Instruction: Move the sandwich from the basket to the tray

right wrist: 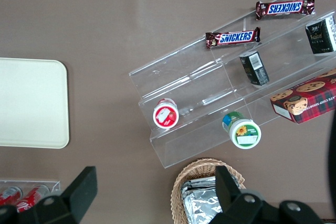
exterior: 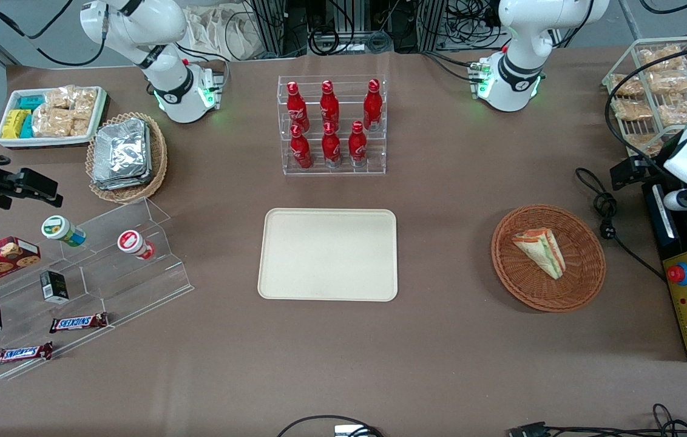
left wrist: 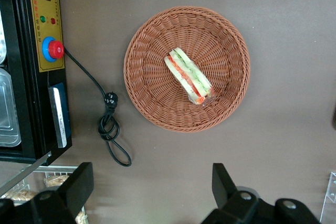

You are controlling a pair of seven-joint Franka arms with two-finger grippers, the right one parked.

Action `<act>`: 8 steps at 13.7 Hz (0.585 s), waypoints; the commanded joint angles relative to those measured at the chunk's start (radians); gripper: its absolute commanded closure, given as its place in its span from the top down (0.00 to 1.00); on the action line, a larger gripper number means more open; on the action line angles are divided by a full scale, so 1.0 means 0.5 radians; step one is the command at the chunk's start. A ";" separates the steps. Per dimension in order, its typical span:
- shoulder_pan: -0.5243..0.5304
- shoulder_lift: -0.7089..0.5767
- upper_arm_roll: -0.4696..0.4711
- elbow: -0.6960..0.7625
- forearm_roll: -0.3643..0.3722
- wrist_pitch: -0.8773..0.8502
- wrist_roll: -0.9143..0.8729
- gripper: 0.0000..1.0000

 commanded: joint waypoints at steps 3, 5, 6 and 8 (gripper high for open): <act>0.027 0.025 -0.010 0.062 -0.023 -0.046 0.025 1.00; 0.027 0.025 -0.013 0.059 -0.023 -0.046 0.025 1.00; 0.027 0.022 -0.010 0.056 -0.023 -0.046 0.025 1.00; 0.027 0.025 -0.013 0.056 -0.026 -0.046 0.010 1.00</act>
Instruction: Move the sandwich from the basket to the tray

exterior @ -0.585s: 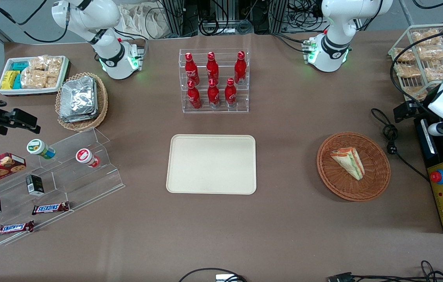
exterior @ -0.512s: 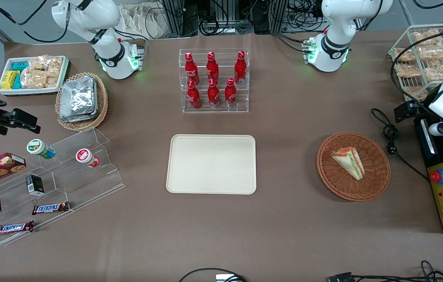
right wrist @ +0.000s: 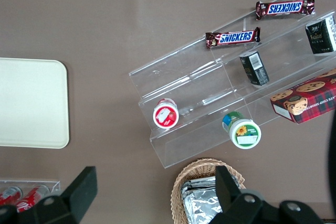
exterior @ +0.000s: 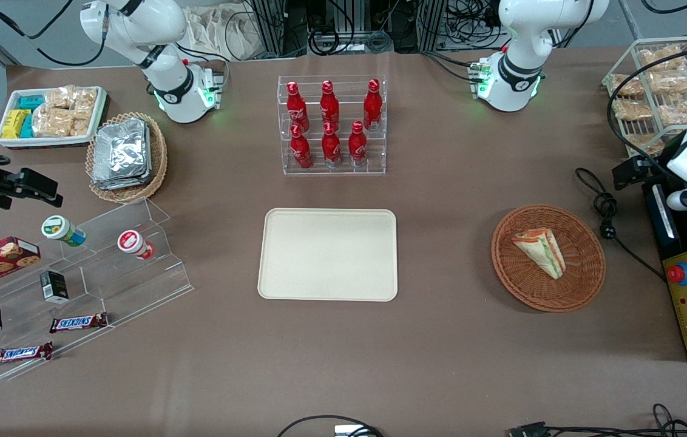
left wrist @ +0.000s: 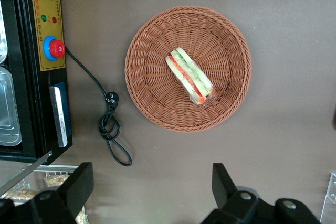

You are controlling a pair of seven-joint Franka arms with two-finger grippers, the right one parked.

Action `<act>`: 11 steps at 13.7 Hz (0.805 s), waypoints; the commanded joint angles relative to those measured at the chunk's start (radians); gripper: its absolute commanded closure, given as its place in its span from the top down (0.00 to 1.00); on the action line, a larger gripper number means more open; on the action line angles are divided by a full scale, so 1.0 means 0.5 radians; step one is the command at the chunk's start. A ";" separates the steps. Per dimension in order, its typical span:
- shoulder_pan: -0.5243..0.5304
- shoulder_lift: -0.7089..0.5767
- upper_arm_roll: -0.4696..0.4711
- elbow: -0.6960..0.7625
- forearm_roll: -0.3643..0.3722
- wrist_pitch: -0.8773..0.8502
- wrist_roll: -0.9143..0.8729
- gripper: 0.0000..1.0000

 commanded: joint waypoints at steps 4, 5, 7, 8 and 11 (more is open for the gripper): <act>0.020 0.050 -0.013 0.053 -0.053 -0.042 -0.006 1.00; 0.020 0.059 -0.010 0.047 -0.053 -0.042 -0.009 1.00; 0.041 0.120 -0.001 0.050 -0.090 -0.027 -0.054 1.00; 0.075 0.157 -0.001 0.050 -0.175 -0.020 -0.106 1.00; 0.093 0.316 0.002 0.053 -0.372 -0.005 -0.446 1.00</act>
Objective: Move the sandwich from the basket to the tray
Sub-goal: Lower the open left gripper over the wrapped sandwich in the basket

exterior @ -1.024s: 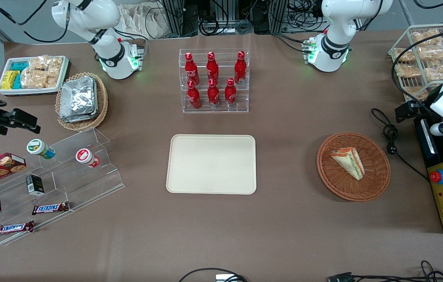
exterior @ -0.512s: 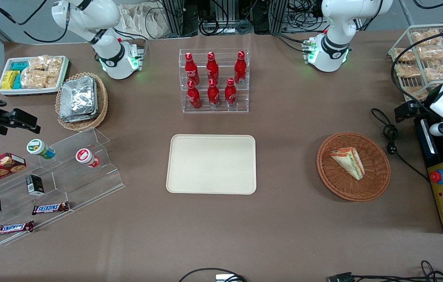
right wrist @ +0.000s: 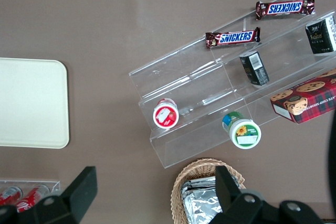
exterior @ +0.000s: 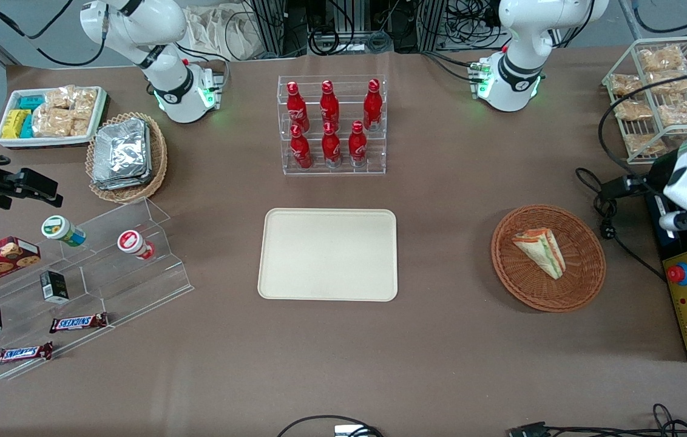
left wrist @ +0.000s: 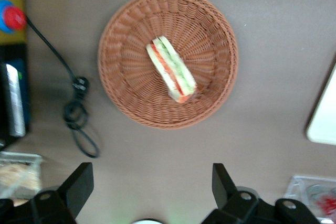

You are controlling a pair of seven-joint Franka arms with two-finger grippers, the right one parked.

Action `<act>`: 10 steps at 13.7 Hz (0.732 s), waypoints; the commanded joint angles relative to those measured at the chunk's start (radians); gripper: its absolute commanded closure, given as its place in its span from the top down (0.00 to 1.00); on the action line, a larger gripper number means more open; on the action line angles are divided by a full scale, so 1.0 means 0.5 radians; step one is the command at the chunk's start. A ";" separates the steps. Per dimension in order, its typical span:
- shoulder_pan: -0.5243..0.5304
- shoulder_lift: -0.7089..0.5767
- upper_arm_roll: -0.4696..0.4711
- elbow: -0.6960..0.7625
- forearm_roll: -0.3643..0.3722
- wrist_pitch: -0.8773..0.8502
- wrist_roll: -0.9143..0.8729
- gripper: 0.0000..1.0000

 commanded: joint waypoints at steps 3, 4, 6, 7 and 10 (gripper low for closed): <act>0.010 0.265 -0.009 0.052 -0.087 0.098 -0.322 1.00; 0.010 0.314 -0.006 0.049 -0.099 0.141 -0.371 0.99; 0.013 0.428 -0.009 0.048 -0.139 0.202 -0.475 0.99; 0.013 0.468 -0.009 0.045 -0.142 0.248 -0.491 0.99; 0.016 0.627 -0.009 0.042 -0.142 0.343 -0.559 0.99</act>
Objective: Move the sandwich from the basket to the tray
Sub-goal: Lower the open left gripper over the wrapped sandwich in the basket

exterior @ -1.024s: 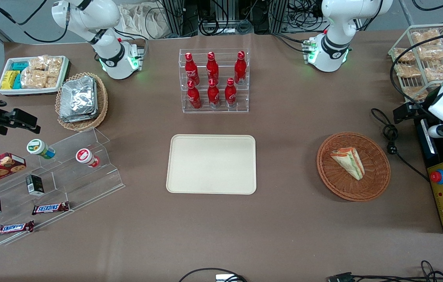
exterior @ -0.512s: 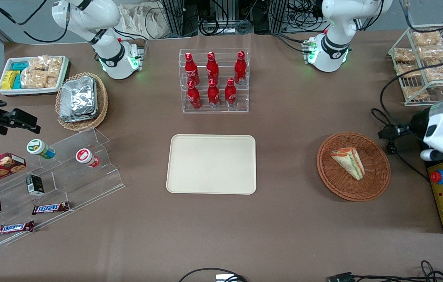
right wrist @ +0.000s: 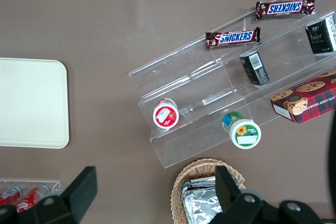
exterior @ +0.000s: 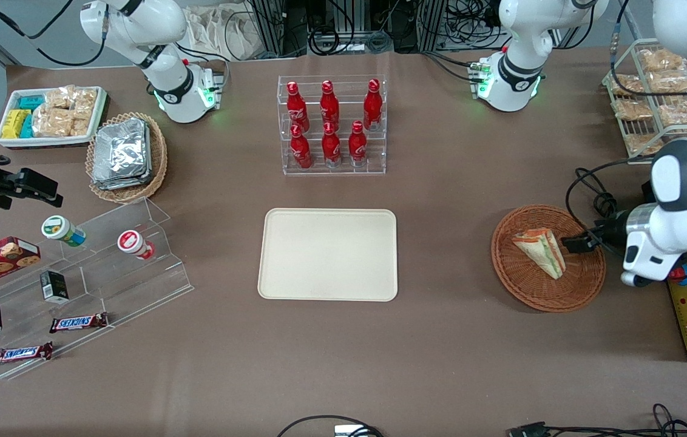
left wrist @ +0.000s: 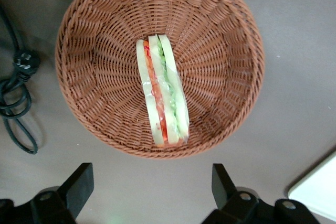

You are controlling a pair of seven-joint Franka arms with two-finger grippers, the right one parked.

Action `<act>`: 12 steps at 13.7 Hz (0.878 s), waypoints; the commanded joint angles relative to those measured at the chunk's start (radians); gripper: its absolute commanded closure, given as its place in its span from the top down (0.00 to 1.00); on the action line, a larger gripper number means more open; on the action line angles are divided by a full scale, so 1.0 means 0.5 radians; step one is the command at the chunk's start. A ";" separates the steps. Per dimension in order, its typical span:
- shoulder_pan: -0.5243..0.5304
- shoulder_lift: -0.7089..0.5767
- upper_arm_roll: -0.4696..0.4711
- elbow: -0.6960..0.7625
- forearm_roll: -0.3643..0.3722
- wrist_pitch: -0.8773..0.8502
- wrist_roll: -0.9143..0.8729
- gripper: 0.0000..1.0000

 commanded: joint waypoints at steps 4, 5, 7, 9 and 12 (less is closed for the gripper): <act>0.009 0.255 -0.002 0.043 -0.031 0.133 -0.073 0.99; 0.009 0.279 -0.002 0.043 -0.049 0.149 -0.073 0.99; 0.009 0.359 -0.002 0.043 -0.071 0.207 -0.073 0.99; 0.009 0.414 -0.002 0.037 -0.074 0.265 -0.076 0.99; 0.009 0.482 -0.005 0.037 -0.092 0.278 -0.110 0.99</act>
